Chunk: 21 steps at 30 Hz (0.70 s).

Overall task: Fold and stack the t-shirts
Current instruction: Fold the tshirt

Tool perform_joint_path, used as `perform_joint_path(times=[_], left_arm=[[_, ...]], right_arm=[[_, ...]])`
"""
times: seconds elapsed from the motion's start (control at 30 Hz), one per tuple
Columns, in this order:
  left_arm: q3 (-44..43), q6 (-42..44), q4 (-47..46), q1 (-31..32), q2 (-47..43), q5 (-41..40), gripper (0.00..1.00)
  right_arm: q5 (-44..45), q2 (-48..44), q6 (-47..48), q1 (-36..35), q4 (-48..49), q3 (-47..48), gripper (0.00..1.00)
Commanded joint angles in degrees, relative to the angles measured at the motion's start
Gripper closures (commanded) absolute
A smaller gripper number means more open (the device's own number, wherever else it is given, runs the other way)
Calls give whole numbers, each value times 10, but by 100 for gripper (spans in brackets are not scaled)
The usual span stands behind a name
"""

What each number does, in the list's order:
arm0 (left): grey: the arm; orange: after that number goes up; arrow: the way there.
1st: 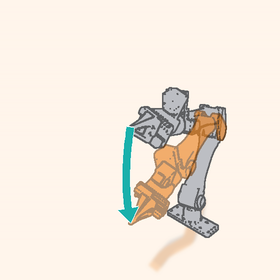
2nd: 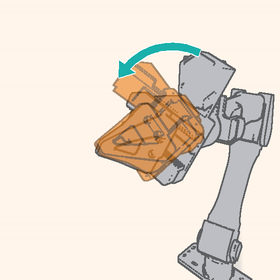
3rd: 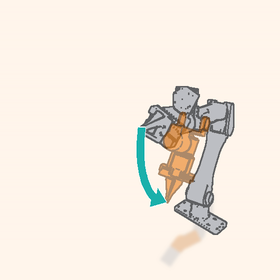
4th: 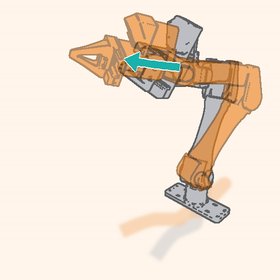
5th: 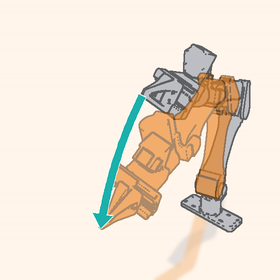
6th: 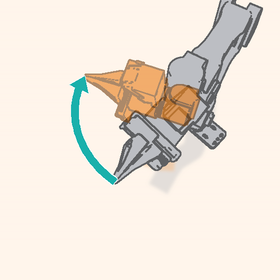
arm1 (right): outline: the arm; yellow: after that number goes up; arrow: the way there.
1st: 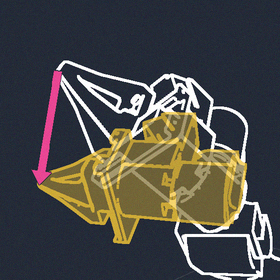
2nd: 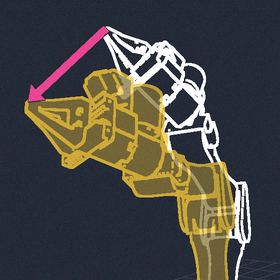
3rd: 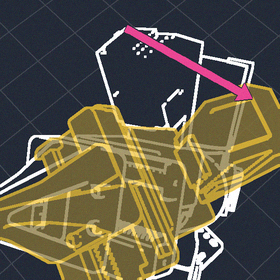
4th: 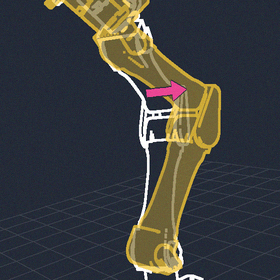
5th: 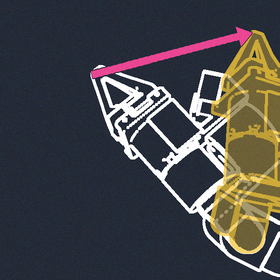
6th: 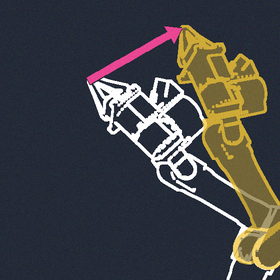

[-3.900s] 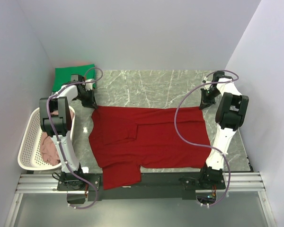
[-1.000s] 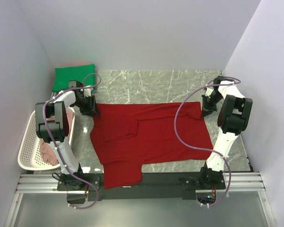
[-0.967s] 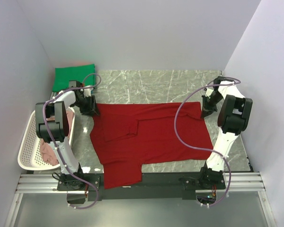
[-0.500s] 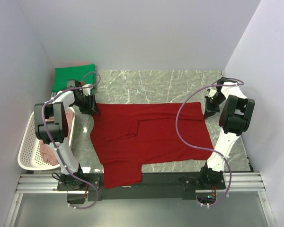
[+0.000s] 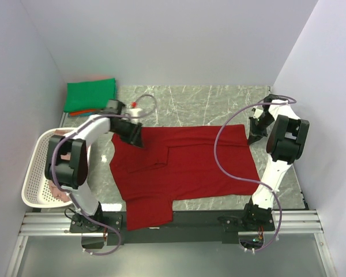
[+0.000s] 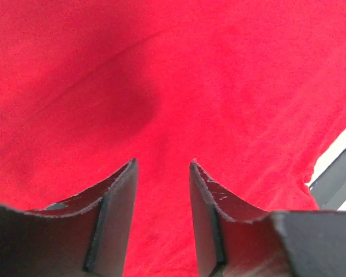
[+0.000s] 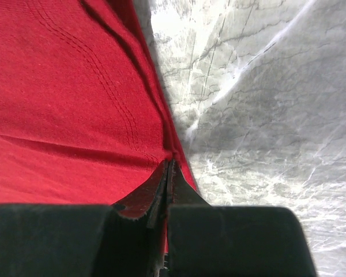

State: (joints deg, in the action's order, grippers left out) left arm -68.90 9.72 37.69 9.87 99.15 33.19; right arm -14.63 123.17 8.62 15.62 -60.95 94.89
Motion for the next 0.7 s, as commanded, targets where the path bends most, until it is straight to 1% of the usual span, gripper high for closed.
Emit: perform_joint_path(times=[0.0, 0.07, 0.17, 0.33, 0.47, 0.6, 0.67], left_arm=[[-46, 20, -29, 75, -1, -22, 56], [-84, 21, -41, 117, 30, -46, 57], [-130, 29, -54, 161, 72, -73, 60], [-201, 67, -35, 214, 146, -99, 61], [-214, 79, -44, 248, 174, -122, 60], [-215, 87, -60, 263, 187, -147, 56], [-214, 90, -65, 266, 194, -161, 56]], right_arm=[[0, 8, 4, -1, -1, 29, 100], [0, 8, 4, -2, -4, 34, 100], [-3, 6, 5, -2, -4, 36, 100], [-10, 5, 4, -2, -3, 36, 100], [-13, 4, 3, -2, 0, 33, 100], [-13, 0, 6, -2, 2, 26, 100], [-14, 0, 7, -2, 1, 26, 100]])
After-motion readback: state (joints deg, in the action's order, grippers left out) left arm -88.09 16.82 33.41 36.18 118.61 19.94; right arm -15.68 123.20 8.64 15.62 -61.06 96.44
